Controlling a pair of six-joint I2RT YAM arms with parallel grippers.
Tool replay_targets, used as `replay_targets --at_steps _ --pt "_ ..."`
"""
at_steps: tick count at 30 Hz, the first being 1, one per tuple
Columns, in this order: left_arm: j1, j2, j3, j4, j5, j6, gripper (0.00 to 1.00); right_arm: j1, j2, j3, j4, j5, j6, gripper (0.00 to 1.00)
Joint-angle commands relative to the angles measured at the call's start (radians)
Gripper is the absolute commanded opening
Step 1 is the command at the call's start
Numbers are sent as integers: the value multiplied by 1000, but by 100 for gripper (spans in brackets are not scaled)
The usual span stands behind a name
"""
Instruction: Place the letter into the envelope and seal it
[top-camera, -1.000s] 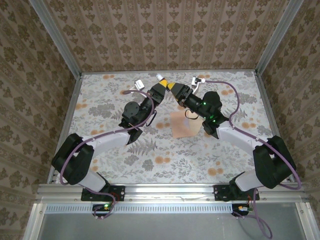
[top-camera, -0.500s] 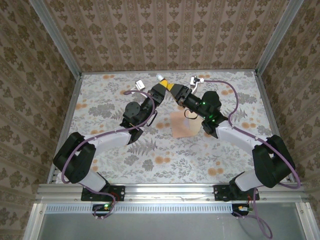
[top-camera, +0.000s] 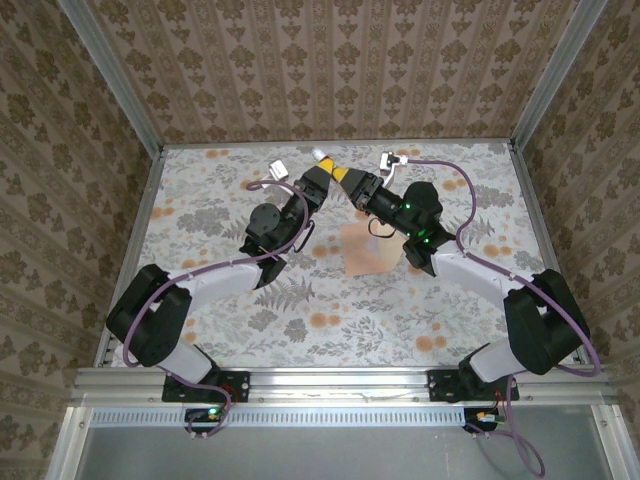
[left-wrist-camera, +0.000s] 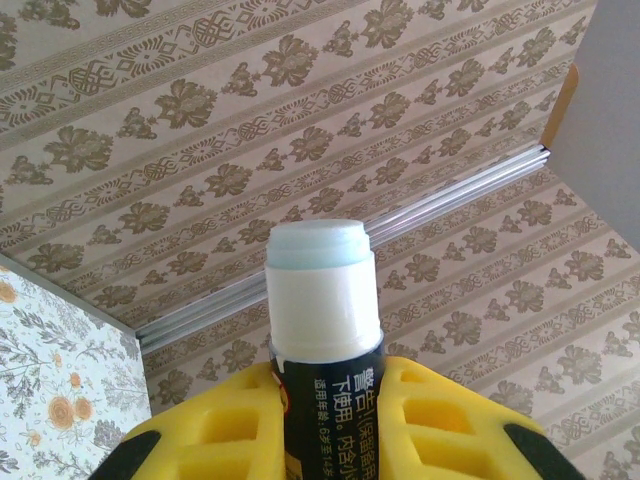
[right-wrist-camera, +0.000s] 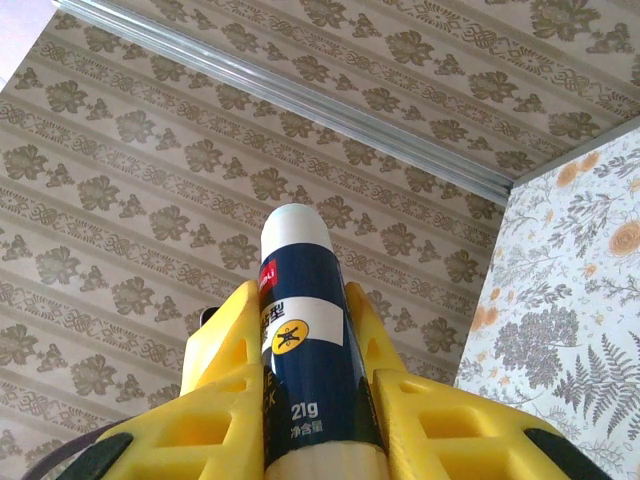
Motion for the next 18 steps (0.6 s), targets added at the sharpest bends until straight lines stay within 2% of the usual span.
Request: replay_targets --at_steps 1,4,6,10,13,18 --pt "-2 2 -8 29 10 29 4 4 -25 34 -20 9 -32 24" --pt "3 -9 -13 22 10 40 16 -4 -43 36 -53 11 -50 24" --pt "8 -25 -14 0 12 55 21 -12 -52 37 -70 10 -61 24" --pt "21 -64 -21 -53 19 91 41 -28 -63 42 -116 11 -85 23" --pt "33 -86 -28 -66 24 100 51 -41 -78 45 -146 13 -106 23" --pt "56 -125 -34 -103 49 130 57 -71 -125 41 -205 22 -135 22"
